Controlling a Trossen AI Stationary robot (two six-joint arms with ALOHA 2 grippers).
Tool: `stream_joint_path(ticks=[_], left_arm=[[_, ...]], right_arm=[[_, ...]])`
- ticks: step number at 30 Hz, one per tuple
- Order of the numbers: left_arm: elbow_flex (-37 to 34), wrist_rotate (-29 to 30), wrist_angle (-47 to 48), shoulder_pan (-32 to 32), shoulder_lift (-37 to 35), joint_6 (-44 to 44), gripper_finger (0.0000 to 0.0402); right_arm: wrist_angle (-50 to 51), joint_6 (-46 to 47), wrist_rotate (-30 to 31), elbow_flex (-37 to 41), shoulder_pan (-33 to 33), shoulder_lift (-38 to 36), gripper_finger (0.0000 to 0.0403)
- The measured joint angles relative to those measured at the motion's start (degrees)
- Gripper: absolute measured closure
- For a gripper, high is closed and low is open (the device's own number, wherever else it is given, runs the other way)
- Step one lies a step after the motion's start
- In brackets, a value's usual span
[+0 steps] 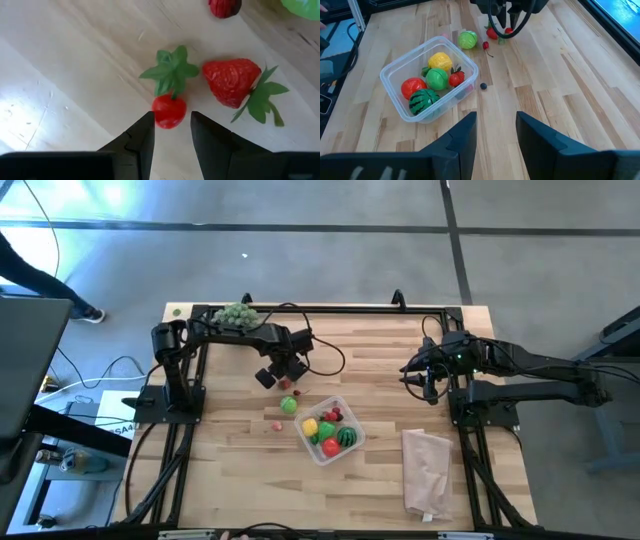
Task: Pick and placing Produce into tupperware
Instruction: Put the red cherry into the transparent bin
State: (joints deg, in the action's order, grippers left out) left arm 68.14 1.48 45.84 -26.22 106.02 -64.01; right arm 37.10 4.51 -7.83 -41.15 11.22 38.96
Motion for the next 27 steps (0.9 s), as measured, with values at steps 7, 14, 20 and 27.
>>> stream_joint_path(ticks=[7,14,20,27], left_arm=[[0.0,-1.6,-0.8,0.0,0.0,0.5,0.0284],[0.0,-3.0,-1.3,0.0,0.1,4.6,0.0284],[0.0,-3.0,-1.0,0.0,0.1,5.9,0.0284],[0.0,-3.0,-1.0,0.0,0.1,6.0,0.0284]], right_arm=[[0.0,0.0,0.0,0.0,0.0,0.0,0.0274],[0.0,0.0,0.0,0.0,0.0,0.0,0.0274],[0.0,0.0,0.0,0.0,0.0,0.0,0.0274],[0.0,0.0,0.0,0.0,0.0,0.0,0.0274]])
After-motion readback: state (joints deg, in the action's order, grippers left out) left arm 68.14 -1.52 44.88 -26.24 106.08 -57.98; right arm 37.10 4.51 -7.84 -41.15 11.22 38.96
